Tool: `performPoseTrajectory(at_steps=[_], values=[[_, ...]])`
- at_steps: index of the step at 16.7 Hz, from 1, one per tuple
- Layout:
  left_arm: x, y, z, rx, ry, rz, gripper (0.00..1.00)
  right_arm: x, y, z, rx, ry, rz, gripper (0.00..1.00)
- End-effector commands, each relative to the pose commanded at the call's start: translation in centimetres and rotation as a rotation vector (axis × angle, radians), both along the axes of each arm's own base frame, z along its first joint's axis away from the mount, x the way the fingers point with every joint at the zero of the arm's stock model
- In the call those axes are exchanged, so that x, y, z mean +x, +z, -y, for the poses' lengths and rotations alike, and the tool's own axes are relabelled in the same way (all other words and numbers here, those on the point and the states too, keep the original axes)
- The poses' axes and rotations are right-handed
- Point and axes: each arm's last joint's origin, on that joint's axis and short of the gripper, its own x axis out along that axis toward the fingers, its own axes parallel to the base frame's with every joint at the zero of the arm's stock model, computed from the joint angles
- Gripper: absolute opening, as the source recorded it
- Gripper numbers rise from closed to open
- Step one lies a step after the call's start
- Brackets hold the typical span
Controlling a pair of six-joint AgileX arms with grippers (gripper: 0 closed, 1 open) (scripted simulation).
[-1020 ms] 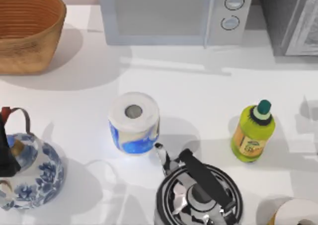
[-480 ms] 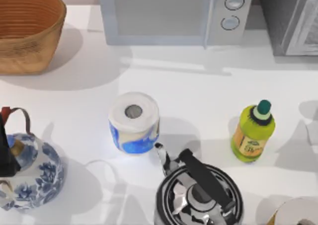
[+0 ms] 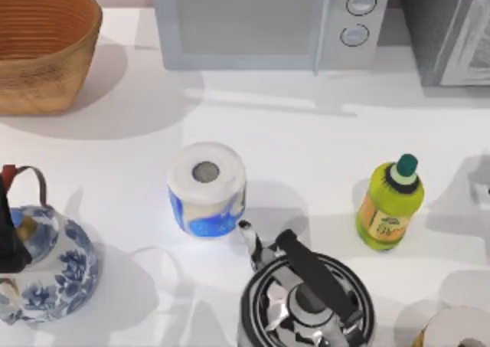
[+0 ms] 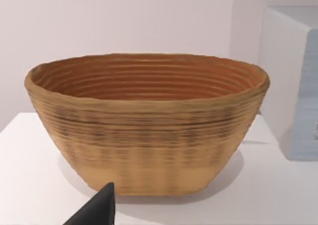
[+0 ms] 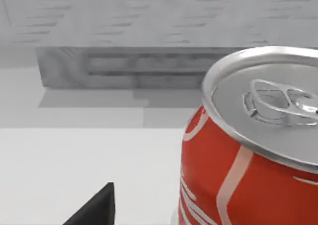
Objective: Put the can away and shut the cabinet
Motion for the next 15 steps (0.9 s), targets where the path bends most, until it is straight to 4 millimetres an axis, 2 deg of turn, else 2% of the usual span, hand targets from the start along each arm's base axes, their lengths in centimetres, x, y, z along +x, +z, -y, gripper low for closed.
performPoseTrajectory(at_steps=[3,7,15], values=[[0.0,0.0,0.0,0.000,0.000,0.000,1.00,2.0,-0.4,0.0,0.000,0.000,-0.002,1.00],[0.0,0.0,0.0,0.000,0.000,0.000,1.00,2.2,-0.4,0.0,0.001,0.000,-0.003,1.00],[0.0,0.0,0.0,0.000,0.000,0.000,1.00,2.2,-0.4,0.0,0.001,0.000,-0.003,0.40]])
